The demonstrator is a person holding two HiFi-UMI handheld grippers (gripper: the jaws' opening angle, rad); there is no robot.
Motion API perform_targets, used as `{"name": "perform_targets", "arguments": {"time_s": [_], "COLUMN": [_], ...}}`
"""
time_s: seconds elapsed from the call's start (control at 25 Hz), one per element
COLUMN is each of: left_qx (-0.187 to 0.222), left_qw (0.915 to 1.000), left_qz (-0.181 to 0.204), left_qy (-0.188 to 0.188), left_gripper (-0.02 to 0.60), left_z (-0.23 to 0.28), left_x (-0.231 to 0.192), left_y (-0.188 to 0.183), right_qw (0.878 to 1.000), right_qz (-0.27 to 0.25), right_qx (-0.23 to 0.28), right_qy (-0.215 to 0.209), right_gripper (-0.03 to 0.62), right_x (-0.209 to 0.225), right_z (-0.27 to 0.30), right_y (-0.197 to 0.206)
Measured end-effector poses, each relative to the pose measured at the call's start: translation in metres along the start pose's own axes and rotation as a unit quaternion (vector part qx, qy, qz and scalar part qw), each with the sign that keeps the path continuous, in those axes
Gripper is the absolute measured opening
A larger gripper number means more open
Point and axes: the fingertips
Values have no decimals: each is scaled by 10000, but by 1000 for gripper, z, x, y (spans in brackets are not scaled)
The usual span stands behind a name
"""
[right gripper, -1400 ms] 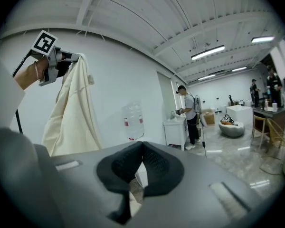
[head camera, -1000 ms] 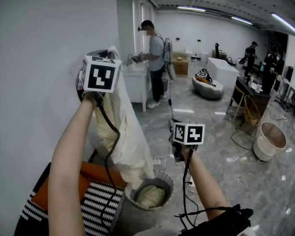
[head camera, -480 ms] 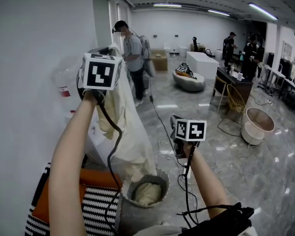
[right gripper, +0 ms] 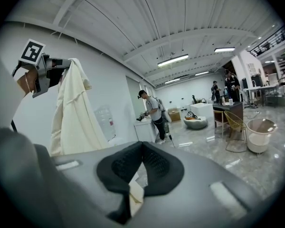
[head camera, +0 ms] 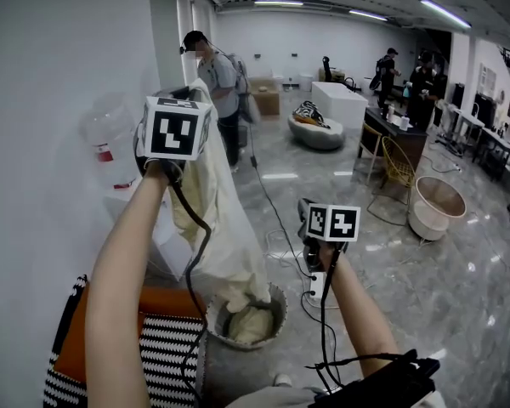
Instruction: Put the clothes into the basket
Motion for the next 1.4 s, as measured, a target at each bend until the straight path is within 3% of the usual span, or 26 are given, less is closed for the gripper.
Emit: {"name": "perform_targets", "arguments": {"time_s": [0.48,1.08,1.4], "left_qx": [-501,-1158,-1574], "left_qw": [9983,9907,9800], "left_qz": [9,-321,-953], "left_qy": [312,644,756], "left_gripper": [34,34,34], "left_z": [-71,-52,-51], "left_x": [19,44,60], "left_y": [60,209,293], "right_qw": [9996,9961,9939], "right_qz": [6,35,20], "right_qx": [-296,-877,-1094], "right_qy": [35,-12,132], "right_gripper": [3,3,3], "right_x": [-46,-51,-31], "right_z": [-52,-15,12], "right_y": [47,103,126]}}
Point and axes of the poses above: the fingertips, and each gripper's own axes: z forward along the fingers, x to its right, y out of its underside, and after that the axes turned 13 degrees about -z, right-handed
